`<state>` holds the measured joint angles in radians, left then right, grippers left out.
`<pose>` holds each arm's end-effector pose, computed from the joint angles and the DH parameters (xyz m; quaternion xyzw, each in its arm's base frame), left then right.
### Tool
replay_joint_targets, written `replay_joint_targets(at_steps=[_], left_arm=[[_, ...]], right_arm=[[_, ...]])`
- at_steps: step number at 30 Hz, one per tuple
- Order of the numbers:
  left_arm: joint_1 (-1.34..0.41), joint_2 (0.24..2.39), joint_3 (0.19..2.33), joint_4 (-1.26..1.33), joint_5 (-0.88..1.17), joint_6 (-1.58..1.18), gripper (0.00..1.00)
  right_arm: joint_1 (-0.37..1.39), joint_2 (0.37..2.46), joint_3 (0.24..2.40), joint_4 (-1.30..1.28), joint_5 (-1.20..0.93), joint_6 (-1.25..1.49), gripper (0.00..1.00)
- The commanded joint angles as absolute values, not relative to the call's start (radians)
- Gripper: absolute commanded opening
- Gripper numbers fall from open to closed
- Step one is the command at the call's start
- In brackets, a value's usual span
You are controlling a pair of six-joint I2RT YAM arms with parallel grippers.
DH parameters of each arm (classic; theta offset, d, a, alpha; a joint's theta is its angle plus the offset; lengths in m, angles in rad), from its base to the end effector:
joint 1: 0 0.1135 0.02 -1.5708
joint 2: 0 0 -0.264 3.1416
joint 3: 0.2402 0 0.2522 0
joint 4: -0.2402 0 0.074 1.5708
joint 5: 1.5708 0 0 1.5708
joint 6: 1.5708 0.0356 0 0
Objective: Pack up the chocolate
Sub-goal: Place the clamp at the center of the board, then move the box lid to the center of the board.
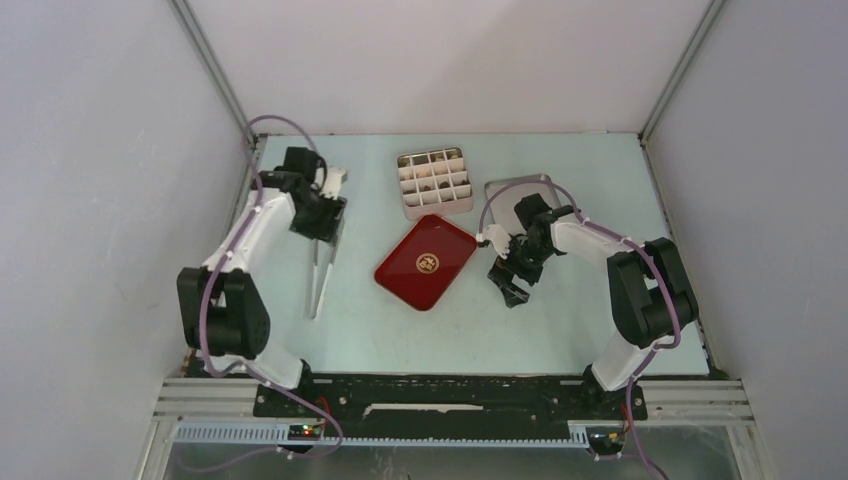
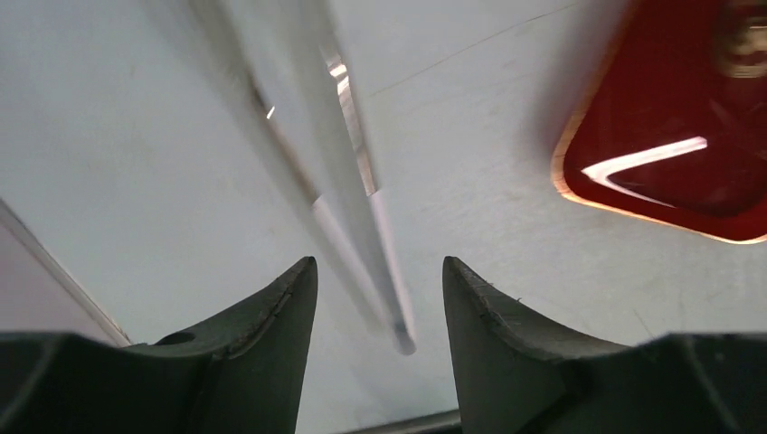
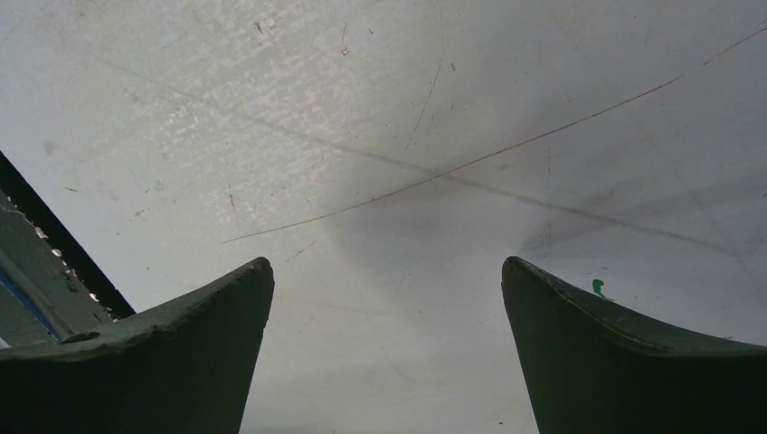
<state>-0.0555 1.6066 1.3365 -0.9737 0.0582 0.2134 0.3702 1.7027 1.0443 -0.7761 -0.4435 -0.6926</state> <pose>0.3161 -0.0196 0.2661 0.1369 0.9767 -0.0158 0.1645 0.2738 0.1226 0.1676 -0.5061 0.8315 0.2059 0.1008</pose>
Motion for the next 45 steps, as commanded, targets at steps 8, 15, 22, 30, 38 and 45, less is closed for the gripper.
replay_joint_targets(at_steps=[8,15,22,30,38,45], left_arm=[[-0.454,1.706,1.425,-0.750,0.225,0.160,0.50],[-0.480,1.922,1.462,-0.699,0.291,0.088,0.48],[-0.472,1.951,1.386,-0.742,0.294,0.103,0.48],[-0.290,1.890,1.284,-0.806,0.247,0.028,0.47],[-0.077,1.809,1.201,-0.873,0.230,0.027,0.46],[-0.060,1.739,1.296,-0.882,0.070,0.047,0.48]], right_arm=[[0.339,1.631,1.078,-0.725,-0.392,-0.662,1.00],[0.263,1.617,1.078,-0.729,-0.424,-0.655,1.00],[0.269,1.614,1.078,-0.726,-0.427,-0.657,0.99],[0.279,1.627,1.078,-0.730,-0.430,-0.663,1.00],[0.286,1.638,1.078,-0.732,-0.420,-0.664,0.99],[0.287,1.643,1.078,-0.733,-0.411,-0.663,1.00]])
